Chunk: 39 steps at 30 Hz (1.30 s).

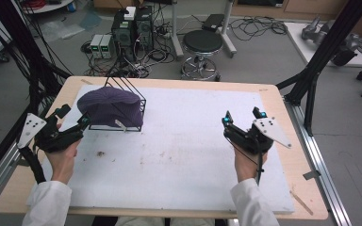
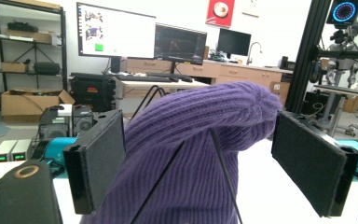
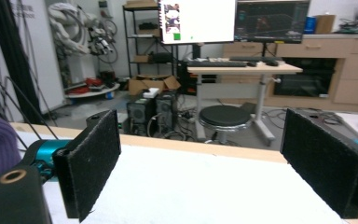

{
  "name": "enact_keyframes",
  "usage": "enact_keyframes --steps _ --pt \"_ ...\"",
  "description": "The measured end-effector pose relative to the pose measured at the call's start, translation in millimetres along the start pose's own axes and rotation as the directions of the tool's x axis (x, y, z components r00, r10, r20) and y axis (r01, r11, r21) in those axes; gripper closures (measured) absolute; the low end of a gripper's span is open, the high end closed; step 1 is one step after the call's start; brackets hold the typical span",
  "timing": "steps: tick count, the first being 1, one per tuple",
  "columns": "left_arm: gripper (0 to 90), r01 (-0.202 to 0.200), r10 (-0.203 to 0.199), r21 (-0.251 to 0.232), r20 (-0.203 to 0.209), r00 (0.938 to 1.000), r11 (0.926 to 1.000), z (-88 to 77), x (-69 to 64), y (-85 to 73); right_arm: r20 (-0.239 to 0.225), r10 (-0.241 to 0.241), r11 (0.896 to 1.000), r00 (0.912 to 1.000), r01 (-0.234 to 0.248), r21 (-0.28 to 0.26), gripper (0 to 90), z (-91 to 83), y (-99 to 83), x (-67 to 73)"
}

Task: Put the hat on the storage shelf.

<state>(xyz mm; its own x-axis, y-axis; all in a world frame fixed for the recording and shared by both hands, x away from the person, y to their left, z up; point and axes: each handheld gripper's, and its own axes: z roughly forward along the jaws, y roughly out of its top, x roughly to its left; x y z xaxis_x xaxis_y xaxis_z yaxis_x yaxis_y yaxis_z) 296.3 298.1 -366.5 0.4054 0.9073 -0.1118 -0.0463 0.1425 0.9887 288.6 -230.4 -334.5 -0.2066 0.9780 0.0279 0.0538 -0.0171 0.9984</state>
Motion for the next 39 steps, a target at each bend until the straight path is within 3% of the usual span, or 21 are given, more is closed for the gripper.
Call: enact_keyframes --steps 6,12,24,39 --pt "17.9 0.027 -0.027 0.013 -0.029 0.9992 0.9995 -12.6 10.2 -4.6 0.050 0.022 1.000 0.9985 -0.022 -0.001 11.3 -22.4 -6.3 -21.6" --pt "17.8 0.023 -0.022 0.020 -0.059 0.9980 0.9995 -23.9 18.3 -10.6 0.086 0.042 0.999 0.9954 -0.044 0.018 11.3 -32.0 -19.9 -35.5" --pt "16.6 0.039 -0.034 0.049 -0.098 0.9947 0.9980 -38.5 27.1 -32.7 0.101 0.046 0.999 0.9938 -0.049 0.021 11.2 -38.1 -61.9 -38.4" --pt "16.6 0.047 -0.039 0.085 -0.094 0.9948 0.9953 -44.5 31.7 -54.6 0.113 0.049 0.996 0.9923 -0.057 0.064 11.3 -38.0 -86.2 -41.0"
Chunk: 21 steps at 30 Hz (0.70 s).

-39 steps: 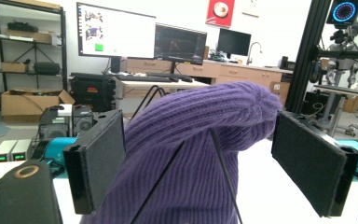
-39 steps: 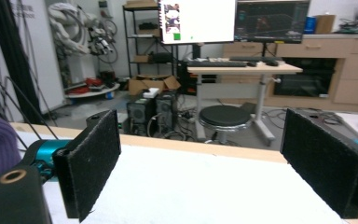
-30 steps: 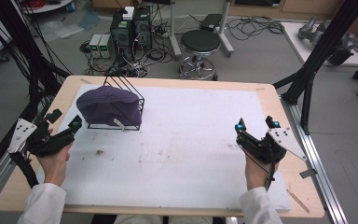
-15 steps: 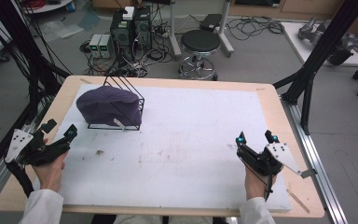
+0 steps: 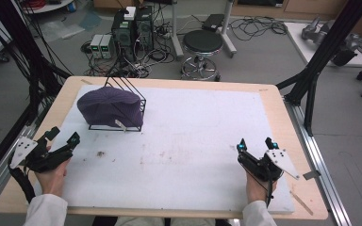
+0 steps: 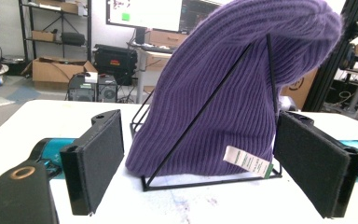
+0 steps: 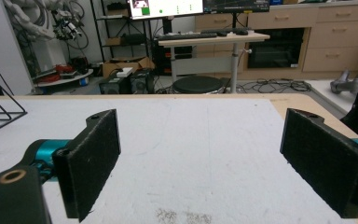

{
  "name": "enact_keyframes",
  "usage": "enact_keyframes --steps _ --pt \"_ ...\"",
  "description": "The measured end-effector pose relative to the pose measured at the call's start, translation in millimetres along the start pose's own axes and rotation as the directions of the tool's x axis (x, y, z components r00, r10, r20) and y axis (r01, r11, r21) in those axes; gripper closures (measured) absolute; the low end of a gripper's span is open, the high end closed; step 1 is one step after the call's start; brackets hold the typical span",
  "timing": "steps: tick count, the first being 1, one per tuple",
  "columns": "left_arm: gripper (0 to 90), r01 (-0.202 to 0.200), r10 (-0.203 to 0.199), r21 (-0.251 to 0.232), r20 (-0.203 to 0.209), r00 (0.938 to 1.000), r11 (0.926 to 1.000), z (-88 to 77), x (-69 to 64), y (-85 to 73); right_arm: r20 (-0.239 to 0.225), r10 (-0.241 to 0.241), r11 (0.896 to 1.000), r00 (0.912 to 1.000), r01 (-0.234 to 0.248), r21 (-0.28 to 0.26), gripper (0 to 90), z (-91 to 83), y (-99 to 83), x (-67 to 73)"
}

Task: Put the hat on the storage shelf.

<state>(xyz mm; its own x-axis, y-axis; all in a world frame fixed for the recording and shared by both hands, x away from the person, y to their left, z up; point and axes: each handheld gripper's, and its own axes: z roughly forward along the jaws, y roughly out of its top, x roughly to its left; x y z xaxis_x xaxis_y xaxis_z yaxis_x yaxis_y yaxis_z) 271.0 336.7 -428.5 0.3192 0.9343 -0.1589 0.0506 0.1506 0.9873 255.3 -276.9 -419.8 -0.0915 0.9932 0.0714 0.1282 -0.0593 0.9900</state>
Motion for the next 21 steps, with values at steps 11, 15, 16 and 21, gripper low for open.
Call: enact_keyframes --steps 11,15,16,21 --pt "16.6 0.025 -0.024 -0.015 0.026 0.9994 0.9996 -2.2 -1.2 -7.3 0.048 0.012 1.000 0.9988 -0.013 0.017 11.3 -1.4 -14.6 -1.5" --pt "16.6 0.025 -0.025 -0.008 0.036 0.9990 0.9997 -1.5 -1.1 -8.6 0.045 0.007 1.000 0.9989 -0.008 0.022 11.3 -1.5 -14.2 -0.2" --pt "16.6 0.026 -0.026 -0.002 0.037 0.9990 0.9997 -0.5 -0.7 -9.4 0.041 0.008 1.000 0.9991 -0.009 0.025 11.3 -2.4 -13.9 0.1" --pt "16.6 0.023 -0.024 0.013 0.049 0.9985 0.9997 2.6 -1.5 -11.0 0.043 -0.009 1.000 0.9990 0.008 0.026 11.3 -2.8 -13.9 0.9"
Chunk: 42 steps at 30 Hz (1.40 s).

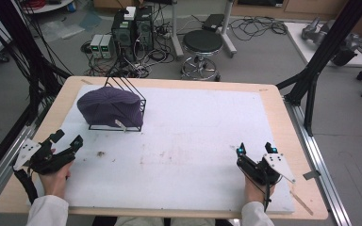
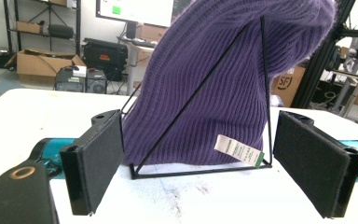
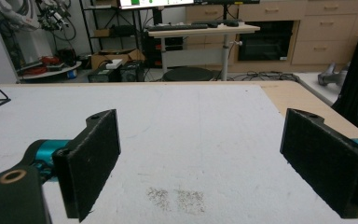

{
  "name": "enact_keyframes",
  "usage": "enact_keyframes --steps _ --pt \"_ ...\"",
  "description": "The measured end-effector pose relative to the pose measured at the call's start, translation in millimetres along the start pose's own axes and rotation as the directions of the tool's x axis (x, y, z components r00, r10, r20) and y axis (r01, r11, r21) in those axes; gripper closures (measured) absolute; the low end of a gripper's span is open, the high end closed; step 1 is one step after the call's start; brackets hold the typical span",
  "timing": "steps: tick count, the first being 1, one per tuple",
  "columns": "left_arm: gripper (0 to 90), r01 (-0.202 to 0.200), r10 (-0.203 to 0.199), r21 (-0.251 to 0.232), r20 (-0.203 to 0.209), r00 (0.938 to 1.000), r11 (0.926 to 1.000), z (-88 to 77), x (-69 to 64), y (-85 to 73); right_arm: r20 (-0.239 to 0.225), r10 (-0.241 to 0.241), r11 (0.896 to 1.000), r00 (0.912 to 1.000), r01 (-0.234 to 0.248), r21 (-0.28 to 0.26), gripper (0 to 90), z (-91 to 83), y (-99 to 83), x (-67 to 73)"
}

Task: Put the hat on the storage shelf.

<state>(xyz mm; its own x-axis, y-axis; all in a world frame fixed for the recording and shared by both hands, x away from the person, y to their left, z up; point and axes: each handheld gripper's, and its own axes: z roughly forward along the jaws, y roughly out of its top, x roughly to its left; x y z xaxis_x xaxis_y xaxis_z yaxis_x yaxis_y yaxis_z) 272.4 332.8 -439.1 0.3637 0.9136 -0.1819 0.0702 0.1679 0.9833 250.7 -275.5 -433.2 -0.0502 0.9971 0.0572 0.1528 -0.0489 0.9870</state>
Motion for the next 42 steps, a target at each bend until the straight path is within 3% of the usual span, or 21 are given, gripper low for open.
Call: enact_keyframes --steps 6,14,42 --pt "16.6 0.013 -0.013 -0.001 0.017 0.9998 0.9999 2.3 -4.6 -0.1 -0.019 -0.036 0.999 0.9992 0.036 -0.012 11.3 0.0 0.2 -0.4" --pt "16.6 0.011 -0.011 0.008 0.024 0.9996 0.9999 4.5 -3.9 -0.9 -0.039 -0.042 0.999 0.9983 0.042 -0.011 11.3 -1.2 -0.1 2.1" --pt "16.6 0.030 -0.031 0.014 0.031 0.9990 0.9995 7.9 -1.1 -1.9 -0.039 -0.012 1.000 0.9992 0.013 0.013 11.3 -2.0 -2.3 -2.5"
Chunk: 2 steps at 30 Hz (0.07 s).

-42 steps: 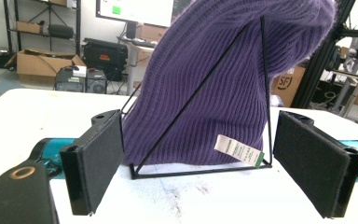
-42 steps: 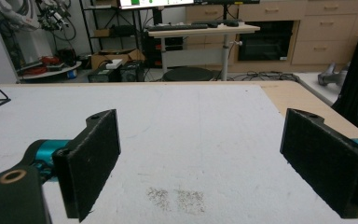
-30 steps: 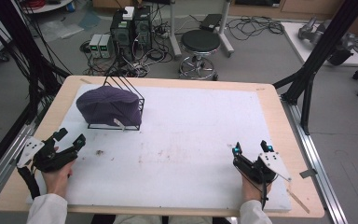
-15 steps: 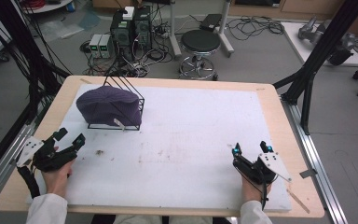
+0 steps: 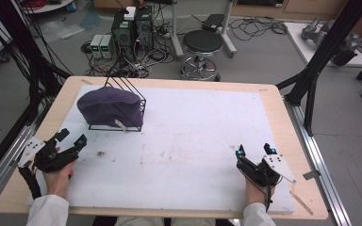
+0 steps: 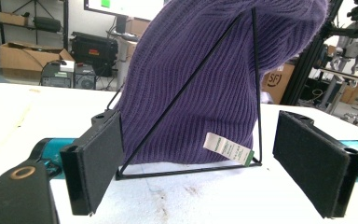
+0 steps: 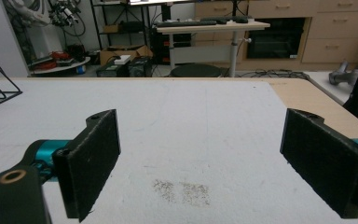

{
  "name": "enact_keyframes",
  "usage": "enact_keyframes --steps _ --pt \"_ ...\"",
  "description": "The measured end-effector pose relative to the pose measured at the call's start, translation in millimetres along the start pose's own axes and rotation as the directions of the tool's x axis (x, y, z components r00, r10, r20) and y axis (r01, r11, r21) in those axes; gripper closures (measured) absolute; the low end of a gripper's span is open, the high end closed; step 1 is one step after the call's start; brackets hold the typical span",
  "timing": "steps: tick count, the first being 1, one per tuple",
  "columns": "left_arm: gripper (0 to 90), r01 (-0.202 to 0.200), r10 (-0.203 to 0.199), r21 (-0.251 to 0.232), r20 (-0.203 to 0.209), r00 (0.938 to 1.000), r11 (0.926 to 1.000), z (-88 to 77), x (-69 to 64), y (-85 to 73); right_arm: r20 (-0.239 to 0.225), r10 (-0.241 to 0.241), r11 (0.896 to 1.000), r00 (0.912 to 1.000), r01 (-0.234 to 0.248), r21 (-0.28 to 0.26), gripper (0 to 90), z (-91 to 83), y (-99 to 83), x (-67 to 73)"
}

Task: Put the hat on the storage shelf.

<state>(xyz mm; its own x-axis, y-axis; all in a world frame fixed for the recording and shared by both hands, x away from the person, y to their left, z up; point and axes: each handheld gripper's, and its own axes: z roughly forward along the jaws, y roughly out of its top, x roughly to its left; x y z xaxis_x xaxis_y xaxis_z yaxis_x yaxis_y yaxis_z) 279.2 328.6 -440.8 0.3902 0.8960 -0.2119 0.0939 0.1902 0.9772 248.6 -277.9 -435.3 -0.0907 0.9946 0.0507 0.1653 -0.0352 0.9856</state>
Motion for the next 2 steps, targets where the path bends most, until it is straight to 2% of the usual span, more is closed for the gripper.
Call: enact_keyframes --steps 2 --pt "16.6 -0.001 0.001 0.000 0.000 1.0000 1.0000 -0.2 0.6 0.0 0.000 0.002 1.000 1.0000 -0.002 0.003 11.3 0.0 -0.1 0.0"
